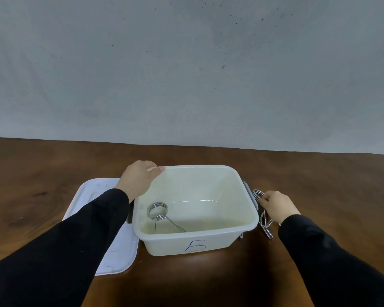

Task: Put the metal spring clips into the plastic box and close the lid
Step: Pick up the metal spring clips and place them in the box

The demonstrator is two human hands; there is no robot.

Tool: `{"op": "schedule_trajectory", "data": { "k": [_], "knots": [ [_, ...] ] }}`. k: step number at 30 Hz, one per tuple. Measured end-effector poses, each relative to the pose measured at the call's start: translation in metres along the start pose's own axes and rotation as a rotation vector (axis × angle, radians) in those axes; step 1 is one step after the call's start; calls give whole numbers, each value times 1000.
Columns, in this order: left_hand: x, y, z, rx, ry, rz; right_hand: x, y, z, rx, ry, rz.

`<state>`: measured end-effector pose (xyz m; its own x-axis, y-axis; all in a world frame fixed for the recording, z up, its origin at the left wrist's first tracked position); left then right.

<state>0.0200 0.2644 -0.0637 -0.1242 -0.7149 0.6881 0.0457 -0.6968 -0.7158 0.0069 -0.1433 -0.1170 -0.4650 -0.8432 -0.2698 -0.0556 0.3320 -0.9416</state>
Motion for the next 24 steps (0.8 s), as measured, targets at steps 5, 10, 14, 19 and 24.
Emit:
{"op": "schedule_trajectory", "data": {
  "k": [5,10,14,19,24],
  "knots": [
    [2,-1,-1,8,-3,-3,3,-4,0,-61,-21,45],
    [3,-1,-2,9,15,7,4,-8,2,-113,-36,93],
    [2,-2,-2,3,9,5,6,-16,3,-169,-48,143],
    [2,-2,-2,3,5,5,7,-20,-1,-170,-67,230],
    [2,-2,-1,6,0,6,4,-23,-8,-82,-130,382]
  ]
}}
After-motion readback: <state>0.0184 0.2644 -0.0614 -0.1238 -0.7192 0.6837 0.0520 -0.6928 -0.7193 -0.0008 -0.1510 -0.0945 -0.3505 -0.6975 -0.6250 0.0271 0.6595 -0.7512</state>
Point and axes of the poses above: each hand's wrist, its own z-axis towards the middle knuckle, its own y-axis out of the palm, x = y × z, the point moved 1 cm from there along z, towards the middle knuckle, and after that the axes turned 9 degrees about y, right-handed, at the moved point
